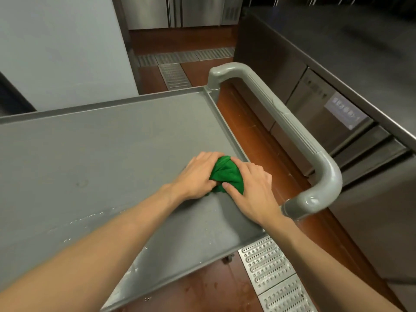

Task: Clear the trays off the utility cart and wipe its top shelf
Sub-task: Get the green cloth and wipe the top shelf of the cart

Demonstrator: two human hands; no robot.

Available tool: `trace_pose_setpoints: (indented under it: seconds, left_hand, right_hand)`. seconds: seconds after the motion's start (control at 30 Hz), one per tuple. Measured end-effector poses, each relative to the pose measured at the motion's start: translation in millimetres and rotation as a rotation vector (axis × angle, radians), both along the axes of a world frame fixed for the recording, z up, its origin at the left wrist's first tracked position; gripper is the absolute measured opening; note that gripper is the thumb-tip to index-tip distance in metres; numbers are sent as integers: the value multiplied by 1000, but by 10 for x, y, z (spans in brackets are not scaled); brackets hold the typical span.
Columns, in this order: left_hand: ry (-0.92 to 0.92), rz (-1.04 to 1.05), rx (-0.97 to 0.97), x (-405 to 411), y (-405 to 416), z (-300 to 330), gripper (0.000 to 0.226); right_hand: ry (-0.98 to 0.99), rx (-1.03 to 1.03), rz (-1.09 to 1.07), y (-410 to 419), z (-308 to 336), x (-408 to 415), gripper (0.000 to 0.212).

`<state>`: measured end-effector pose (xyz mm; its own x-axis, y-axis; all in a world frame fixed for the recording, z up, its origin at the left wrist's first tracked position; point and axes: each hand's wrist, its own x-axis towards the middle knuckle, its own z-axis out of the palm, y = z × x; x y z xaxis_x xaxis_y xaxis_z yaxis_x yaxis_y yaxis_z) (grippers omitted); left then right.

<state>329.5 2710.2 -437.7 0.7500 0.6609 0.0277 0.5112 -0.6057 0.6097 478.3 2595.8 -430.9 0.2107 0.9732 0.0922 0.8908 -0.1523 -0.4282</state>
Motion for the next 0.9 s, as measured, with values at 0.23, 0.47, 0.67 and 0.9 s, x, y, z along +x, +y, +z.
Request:
trace_pose_setpoints:
  seconds: [0.23, 0.47, 0.67, 0.9]
  left_hand:
    - [67, -32, 107, -490, 45, 40, 56]
    - [95, 62, 60, -1885, 73, 127, 54]
    - [195, 243, 48, -3417, -128, 240, 61]
    - [274, 442, 57, -4771, -600, 369, 68]
  right_hand:
    - [-55, 47, -174, 53, -89, -692, 66]
    - [-72, 48, -125, 184, -108, -2078, 68]
    - [-17, 4, 16, 110, 15, -3548, 76]
    - [84, -45, 234, -130, 116, -4813, 88]
